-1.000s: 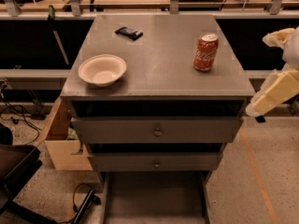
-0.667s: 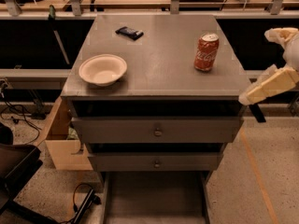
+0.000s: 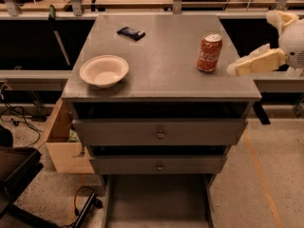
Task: Place coke can into paper bowl
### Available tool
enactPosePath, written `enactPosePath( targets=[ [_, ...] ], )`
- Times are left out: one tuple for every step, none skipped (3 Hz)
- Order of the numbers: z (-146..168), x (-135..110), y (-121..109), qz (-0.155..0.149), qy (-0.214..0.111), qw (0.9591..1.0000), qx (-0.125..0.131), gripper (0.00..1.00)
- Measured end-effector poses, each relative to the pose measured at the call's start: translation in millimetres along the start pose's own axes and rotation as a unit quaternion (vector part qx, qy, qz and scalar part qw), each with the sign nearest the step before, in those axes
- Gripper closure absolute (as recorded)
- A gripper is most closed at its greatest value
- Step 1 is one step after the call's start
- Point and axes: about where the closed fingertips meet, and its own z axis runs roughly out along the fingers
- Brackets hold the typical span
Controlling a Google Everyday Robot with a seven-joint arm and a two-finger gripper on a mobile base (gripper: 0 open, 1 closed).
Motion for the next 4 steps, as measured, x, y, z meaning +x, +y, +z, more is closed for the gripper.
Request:
enactPosePath(
  targets=[
    [-0.6, 0.1, 1.4, 0.000, 0.002, 1.0000, -0.003, 0.00],
    [30.0, 4.7, -10.8, 0.035, -0.028, 0.9990, -0.001, 0.00],
    [59.7, 10.3, -30.4, 0.077, -0.062, 0.9951, 0.002, 0.00],
    [85.5, 18.3, -41.1, 0.077, -0.080, 0.9937, -0.012, 0.00]
  ],
)
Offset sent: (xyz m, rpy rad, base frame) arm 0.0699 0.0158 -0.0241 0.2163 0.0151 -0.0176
